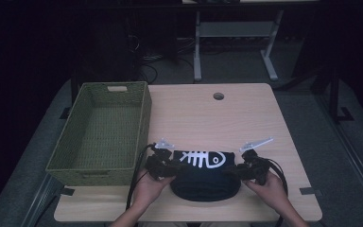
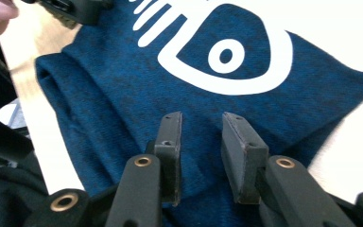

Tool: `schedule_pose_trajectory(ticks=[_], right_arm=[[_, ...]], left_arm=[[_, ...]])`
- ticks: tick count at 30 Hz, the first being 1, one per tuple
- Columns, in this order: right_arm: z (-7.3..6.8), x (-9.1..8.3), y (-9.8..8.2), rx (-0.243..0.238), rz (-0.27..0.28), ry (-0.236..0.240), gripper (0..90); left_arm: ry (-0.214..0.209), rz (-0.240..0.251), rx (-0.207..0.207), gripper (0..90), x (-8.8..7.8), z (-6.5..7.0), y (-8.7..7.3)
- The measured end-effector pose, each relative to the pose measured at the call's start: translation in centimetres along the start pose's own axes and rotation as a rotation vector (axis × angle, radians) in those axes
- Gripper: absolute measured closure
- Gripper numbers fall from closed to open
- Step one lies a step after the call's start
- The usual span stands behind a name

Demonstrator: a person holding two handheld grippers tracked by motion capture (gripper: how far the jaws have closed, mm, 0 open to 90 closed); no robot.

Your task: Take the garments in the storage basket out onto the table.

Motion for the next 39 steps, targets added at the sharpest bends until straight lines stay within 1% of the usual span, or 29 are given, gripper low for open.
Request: schedule_pose_trajectory(ticks=[4, 9, 10, 12, 16, 18, 20, 22, 23, 25, 26, 29, 31, 34, 37, 38, 39], right_arm=[[0.5, -0.4, -0.1, 0.016, 0.016, -0.022, 66.3], [1.2, -0.8, -0.4, 0.049, 0.026, -0.072, 63.2], [1.4, -0.8, -0.5, 0.050, 0.028, -0.081, 62.6], [1.7, -0.9, -0.7, 0.059, 0.029, -0.103, 60.8], [2.1, -0.9, -0.9, 0.085, 0.031, -0.113, 57.5], [2.3, -0.7, -1.1, 0.095, 0.025, -0.123, 55.9], [2.6, -0.4, -1.2, 0.107, 0.021, -0.119, 53.9], [2.7, -0.2, -1.4, 0.115, 0.017, -0.111, 53.0], [2.8, -0.1, -1.4, 0.118, 0.018, -0.108, 52.2], [2.9, 0.0, -1.4, 0.125, 0.016, -0.110, 51.0], [2.9, 0.1, -1.3, 0.127, 0.016, -0.104, 50.6], [3.0, 0.3, -1.3, 0.133, 0.013, -0.095, 49.6], [3.1, 0.4, -1.2, 0.138, 0.019, -0.088, 49.1], [3.2, 0.5, -1.2, 0.149, 0.014, -0.079, 48.3], [3.2, 0.5, -1.1, 0.157, 0.017, -0.067, 47.3], [3.3, 0.4, -1.2, 0.164, 0.024, -0.054, 47.3], [3.4, 0.3, -1.2, 0.174, 0.035, -0.044, 46.9]], left_arm=[[0.019, 0.004, -0.018, 63.7, -0.2, -0.4, -0.2], [0.040, -0.004, -0.039, 61.5, -0.1, -0.9, -0.5], [0.045, -0.008, -0.043, 61.0, -0.1, -1.0, -0.5], [0.046, -0.009, -0.057, 58.5, 0.1, -1.3, -0.7], [0.031, -0.006, -0.087, 56.3, 0.4, -1.7, -1.0], [0.029, -0.005, -0.099, 53.4, 0.5, -1.9, -1.2], [0.026, -0.009, -0.117, 49.5, 0.7, -2.1, -1.3], [-0.012, -0.022, -0.159, 43.6, 1.1, -2.4, -1.5], [-0.022, -0.031, -0.168, 41.2, 1.3, -2.5, -1.6], [-0.042, -0.032, -0.184, 38.3, 1.5, -2.6, -1.7], [-0.056, -0.030, -0.192, 38.1, 1.7, -2.7, -1.8], [-0.077, -0.034, -0.205, 38.2, 1.9, -2.8, -1.8], [-0.092, -0.036, -0.203, 39.5, 2.1, -2.7, -1.7], [-0.111, -0.040, -0.203, 44.0, 2.4, -2.6, -1.6], [-0.115, -0.042, -0.202, 45.4, 2.7, -2.4, -1.5], [-0.119, -0.040, -0.206, 45.6, 2.8, -2.3, -1.4], [-0.116, -0.040, -0.200, 45.9, 2.8, -2.3, -1.4]])
Point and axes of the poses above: each handheld gripper's, and its own axes: x roughly forward along the jaws, y roughly out of its top, z roughly to its right, the point moved 3 cm from there along x, roughly forward along the jaws, and after that the axes turned 13 degrees about -z, right-handed, at the moved point
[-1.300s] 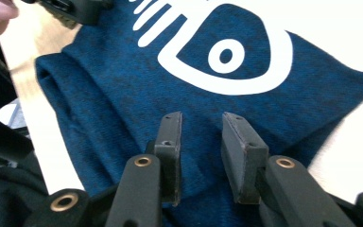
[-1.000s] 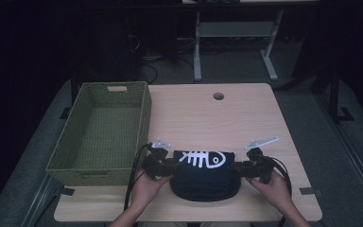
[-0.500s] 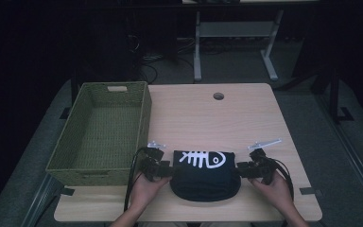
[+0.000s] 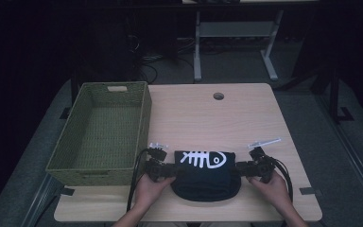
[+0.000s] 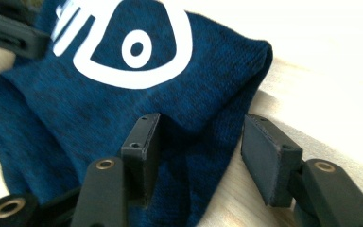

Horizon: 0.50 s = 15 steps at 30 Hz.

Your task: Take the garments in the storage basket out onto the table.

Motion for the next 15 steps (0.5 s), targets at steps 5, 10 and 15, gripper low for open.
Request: schedule_pose_trajectory(ticks=[5, 10, 15], right_arm=[[-0.04, -0.14, 0.07, 0.012, 0.005, 0.010, 42.9], [-0.02, 0.15, 0.08, 0.014, -0.023, -0.051, 46.4], [-0.55, 0.26, 0.32, -0.004, -0.045, -0.119, 50.4]], left_arm=[[-0.007, -0.004, 0.008, 49.1, 0.30, 0.47, 0.30], [-0.003, -0.013, 0.012, 41.3, 0.11, 0.67, 0.61], [-0.005, -0.013, 0.001, 39.0, -0.13, 0.52, 0.77]])
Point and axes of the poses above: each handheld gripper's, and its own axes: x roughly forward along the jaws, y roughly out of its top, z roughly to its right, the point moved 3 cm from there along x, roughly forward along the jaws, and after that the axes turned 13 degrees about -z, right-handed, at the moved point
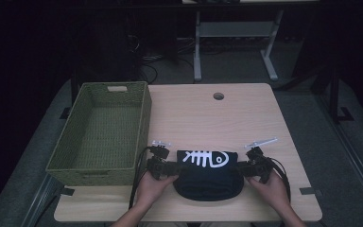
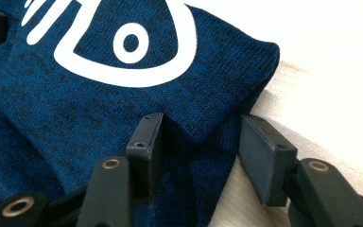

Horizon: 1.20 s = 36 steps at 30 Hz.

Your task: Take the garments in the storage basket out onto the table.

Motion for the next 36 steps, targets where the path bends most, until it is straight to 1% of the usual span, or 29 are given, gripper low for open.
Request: schedule_pose_trajectory(ticks=[3, 5, 7, 8, 11, 13, 16, 20, 24, 26, 28, 30, 36], right_arm=[[-0.2, -0.2, 0.2, 0.002, 0.010, 0.005, 48.0], [-0.1, -0.4, 0.3, 0.007, 0.023, 0.012, 46.7], [-0.1, -0.4, 0.4, 0.002, 0.029, 0.008, 46.1], [-0.2, -0.3, 0.5, 0.003, 0.021, -0.001, 46.0], [-0.5, 0.1, 0.7, -0.026, 0.005, -0.043, 47.6], [-0.9, 0.3, 0.9, -0.047, -0.011, -0.071, 51.2], [-1.3, 0.6, 1.0, -0.071, -0.024, -0.082, 57.7], [-1.6, 0.7, 1.0, -0.091, -0.032, -0.071, 66.6], [-1.6, 0.7, 1.0, -0.093, -0.037, -0.056, 71.7], [-1.6, 0.7, 1.1, -0.093, -0.039, -0.048, 73.4], [-1.5, 0.6, 1.1, -0.098, -0.040, -0.049, 74.8], [-1.6, 0.5, 1.2, -0.105, -0.045, -0.053, 76.0], [-1.7, 0.3, 1.4, -0.111, -0.054, -0.048, 78.3]], left_arm=[[-0.006, -0.002, -0.002, 43.5, 0.2, 0.0, 0.0], [-0.007, 0.007, 0.003, 45.4, 0.2, 0.1, 0.0], [0.002, 0.005, 0.007, 48.4, 0.3, 0.1, 0.0], [0.009, 0.001, 0.018, 48.7, 0.3, 0.1, 0.0], [0.019, -0.004, 0.025, 51.6, 0.4, 0.3, 0.0], [0.016, -0.007, 0.027, 53.2, 0.5, 0.3, 0.0], [0.014, -0.014, 0.030, 55.5, 0.6, 0.3, 0.0], [0.000, -0.024, 0.037, 60.1, 0.7, 0.3, 0.2], [0.002, -0.030, 0.047, 65.1, 0.7, 0.4, 0.3], [0.009, -0.034, 0.058, 68.6, 0.6, 0.5, 0.3], [0.019, -0.035, 0.070, 71.4, 0.5, 0.6, 0.4], [0.020, -0.036, 0.078, 73.4, 0.5, 0.6, 0.4], [0.020, -0.034, 0.086, 75.6, 0.4, 0.7, 0.5]])
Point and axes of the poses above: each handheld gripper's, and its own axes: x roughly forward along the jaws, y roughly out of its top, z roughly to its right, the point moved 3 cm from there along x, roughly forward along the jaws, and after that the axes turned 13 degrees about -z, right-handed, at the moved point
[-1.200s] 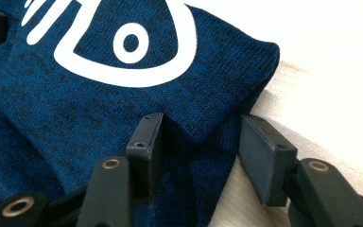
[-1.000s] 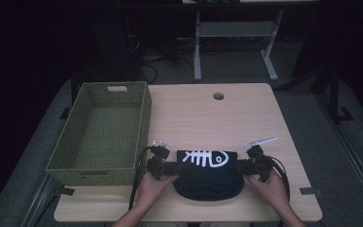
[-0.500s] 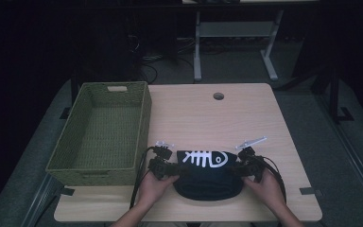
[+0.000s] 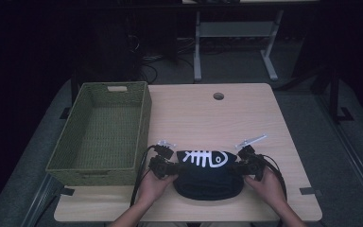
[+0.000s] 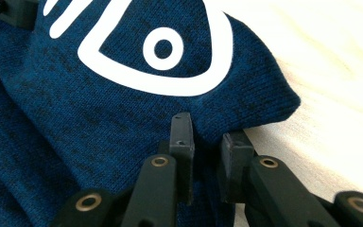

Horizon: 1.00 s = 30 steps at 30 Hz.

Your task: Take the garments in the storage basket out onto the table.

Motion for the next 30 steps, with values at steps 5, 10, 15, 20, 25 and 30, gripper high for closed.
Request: schedule_pose_trajectory(ticks=[5, 10, 15, 20, 25, 30], right_arm=[[0.0, -0.2, 0.1, -0.001, 0.005, 0.013, 79.1], [-0.1, -0.5, 0.3, 0.000, 0.012, 0.020, 79.3], [0.0, -0.8, 0.4, 0.002, 0.025, 0.023, 79.3], [0.1, -0.8, 0.5, 0.008, 0.024, 0.028, 79.3], [0.1, -0.9, 0.6, 0.004, 0.026, 0.030, 79.3], [0.0, -1.1, 0.9, 0.003, 0.030, 0.033, 79.2]], left_arm=[[0.007, 0.004, -0.001, 76.1, -0.3, -0.1, 0.2], [0.015, 0.008, 0.004, 76.4, -0.8, 0.0, 0.4], [0.011, 0.025, 0.005, 76.4, -1.3, 0.2, 0.7], [0.011, 0.022, 0.005, 76.4, -1.3, 0.2, 0.8], [0.011, 0.022, 0.010, 76.3, -1.5, 0.2, 0.8], [0.013, 0.027, 0.009, 76.4, -1.7, 0.1, 0.8]])
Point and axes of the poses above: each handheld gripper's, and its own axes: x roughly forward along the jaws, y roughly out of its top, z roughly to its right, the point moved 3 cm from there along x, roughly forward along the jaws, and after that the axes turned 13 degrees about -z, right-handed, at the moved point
